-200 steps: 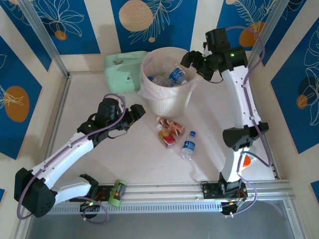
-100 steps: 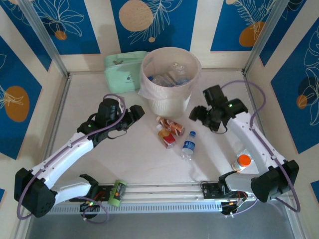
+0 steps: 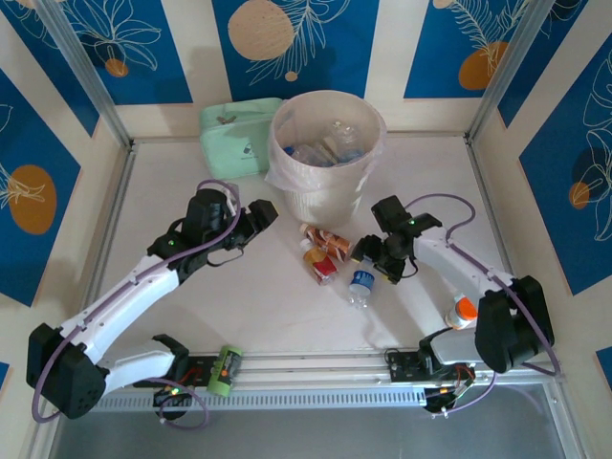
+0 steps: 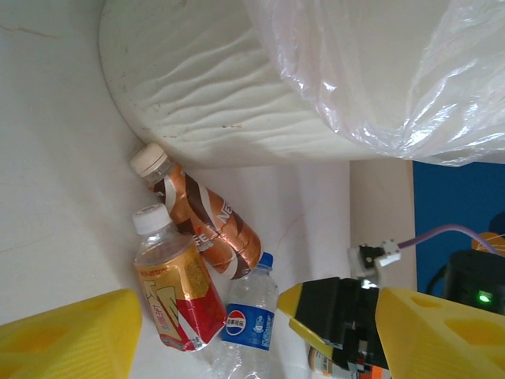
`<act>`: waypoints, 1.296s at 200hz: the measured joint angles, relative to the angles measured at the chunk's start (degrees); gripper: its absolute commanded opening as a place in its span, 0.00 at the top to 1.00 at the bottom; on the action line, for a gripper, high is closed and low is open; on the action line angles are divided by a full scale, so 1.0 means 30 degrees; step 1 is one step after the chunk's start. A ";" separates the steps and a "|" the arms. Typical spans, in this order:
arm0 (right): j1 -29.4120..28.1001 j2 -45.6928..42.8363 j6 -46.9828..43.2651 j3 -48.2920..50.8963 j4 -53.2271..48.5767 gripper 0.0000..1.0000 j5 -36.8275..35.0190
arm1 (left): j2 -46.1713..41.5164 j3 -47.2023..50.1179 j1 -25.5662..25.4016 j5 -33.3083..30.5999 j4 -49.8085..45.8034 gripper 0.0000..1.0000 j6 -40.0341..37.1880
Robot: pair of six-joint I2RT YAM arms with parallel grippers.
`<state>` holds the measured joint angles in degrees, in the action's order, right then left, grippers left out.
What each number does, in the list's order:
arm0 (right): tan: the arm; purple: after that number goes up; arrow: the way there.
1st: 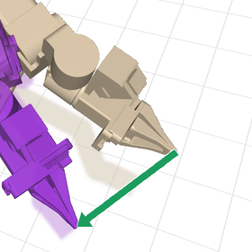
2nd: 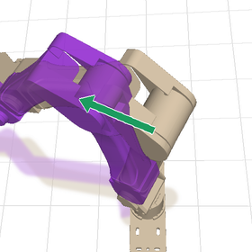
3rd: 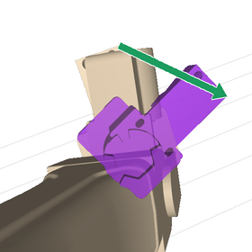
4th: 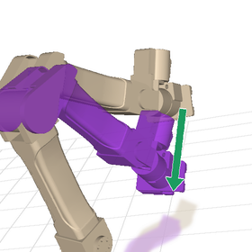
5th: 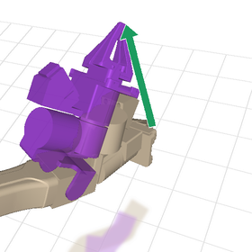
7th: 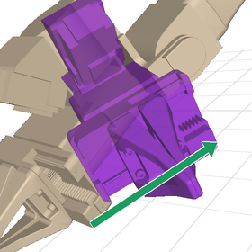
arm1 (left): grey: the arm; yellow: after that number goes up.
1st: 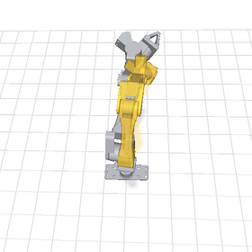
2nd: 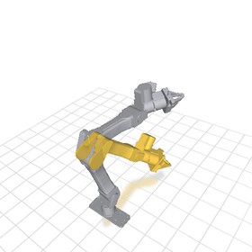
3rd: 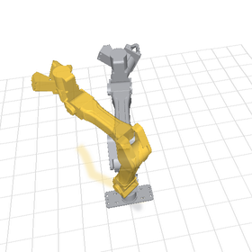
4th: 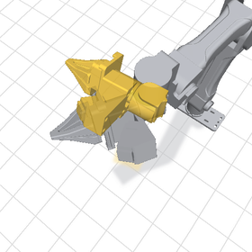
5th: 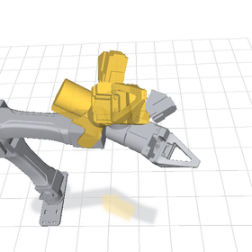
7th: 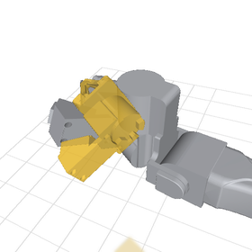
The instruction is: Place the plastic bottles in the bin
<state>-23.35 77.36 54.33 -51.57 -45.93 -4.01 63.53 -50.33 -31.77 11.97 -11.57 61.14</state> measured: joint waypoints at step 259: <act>0.0372 0.0364 0.0423 0.0197 0.0517 0.46 -0.0386 | -0.0386 0.0401 0.0000 0.0801 0.1290 0.19 -0.0066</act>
<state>-22.24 78.46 55.59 -50.98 -44.38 -5.17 62.37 -49.12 -31.77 14.37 -7.70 60.95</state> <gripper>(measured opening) 0.550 0.806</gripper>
